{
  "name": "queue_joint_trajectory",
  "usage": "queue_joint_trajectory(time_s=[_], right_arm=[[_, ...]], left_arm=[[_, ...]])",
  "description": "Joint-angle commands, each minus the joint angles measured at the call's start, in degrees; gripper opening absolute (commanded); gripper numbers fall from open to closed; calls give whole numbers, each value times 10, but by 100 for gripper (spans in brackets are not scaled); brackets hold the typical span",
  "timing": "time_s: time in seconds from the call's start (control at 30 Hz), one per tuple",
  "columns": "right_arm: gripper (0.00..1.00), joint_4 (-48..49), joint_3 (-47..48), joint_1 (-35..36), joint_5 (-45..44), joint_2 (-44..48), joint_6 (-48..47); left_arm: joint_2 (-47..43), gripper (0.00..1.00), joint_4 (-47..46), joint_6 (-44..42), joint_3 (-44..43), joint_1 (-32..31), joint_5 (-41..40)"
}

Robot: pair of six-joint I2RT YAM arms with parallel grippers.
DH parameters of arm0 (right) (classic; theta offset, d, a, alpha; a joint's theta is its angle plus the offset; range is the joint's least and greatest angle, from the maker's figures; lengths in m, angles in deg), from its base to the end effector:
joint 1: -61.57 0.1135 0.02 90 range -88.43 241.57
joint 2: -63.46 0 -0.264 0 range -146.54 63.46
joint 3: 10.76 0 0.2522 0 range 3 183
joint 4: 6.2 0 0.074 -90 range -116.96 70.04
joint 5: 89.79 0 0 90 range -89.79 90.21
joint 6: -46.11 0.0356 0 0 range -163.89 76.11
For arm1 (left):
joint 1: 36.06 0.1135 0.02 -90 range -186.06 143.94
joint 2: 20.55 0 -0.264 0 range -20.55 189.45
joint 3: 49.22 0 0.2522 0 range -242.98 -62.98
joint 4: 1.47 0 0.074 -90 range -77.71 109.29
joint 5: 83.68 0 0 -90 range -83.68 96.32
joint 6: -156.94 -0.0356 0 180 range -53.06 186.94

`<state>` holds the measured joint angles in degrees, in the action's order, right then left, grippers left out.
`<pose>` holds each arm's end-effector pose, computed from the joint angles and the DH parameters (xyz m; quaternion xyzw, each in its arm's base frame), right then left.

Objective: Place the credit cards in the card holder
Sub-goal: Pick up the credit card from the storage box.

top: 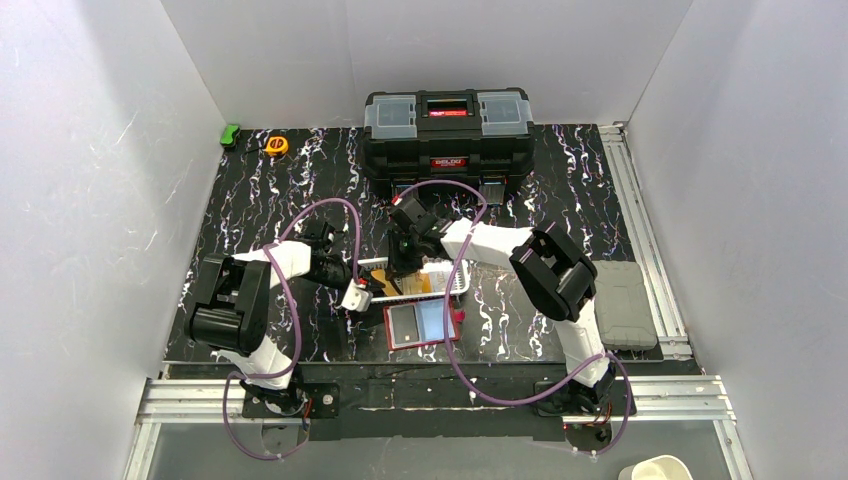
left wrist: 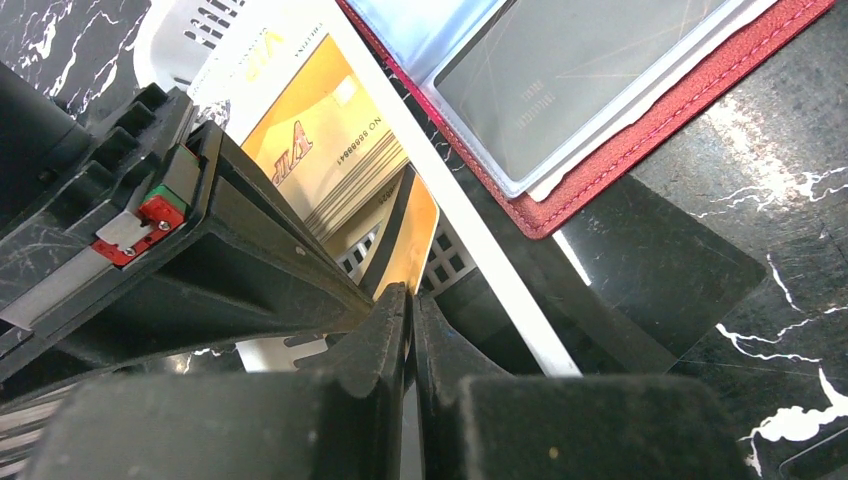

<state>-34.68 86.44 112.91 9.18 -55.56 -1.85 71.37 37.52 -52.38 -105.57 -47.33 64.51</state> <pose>0.2780 0.3564 0.1666 -0.1025 0.9325 0.2968 0.1787 0.2478 -0.0802 0.1412 0.8139 0.3026 -0.1881 0.4589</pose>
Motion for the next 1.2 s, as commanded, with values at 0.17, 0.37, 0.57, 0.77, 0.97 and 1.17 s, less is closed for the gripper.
queue_joint_trajectory(time_s=[0.17,0.37,0.57,0.77,0.97,1.17], right_arm=[[15,3,-31,-9,16,27,-2],[27,15,-45,-27,-7,73,-20],[37,31,-57,-36,-28,126,-35],[56,96,-115,-58,-60,212,-103],[98,203,-199,-68,-82,331,-210],[98,207,-224,-108,17,428,-237]], left_arm=[[-29,0,-90,-357,24,0,-10],[-120,0,-50,-344,23,1,-1],[-195,0,-21,-317,36,2,16],[-275,0,18,-216,29,2,32],[-362,0,56,46,-45,2,81],[-388,0,-89,695,-160,3,40]])
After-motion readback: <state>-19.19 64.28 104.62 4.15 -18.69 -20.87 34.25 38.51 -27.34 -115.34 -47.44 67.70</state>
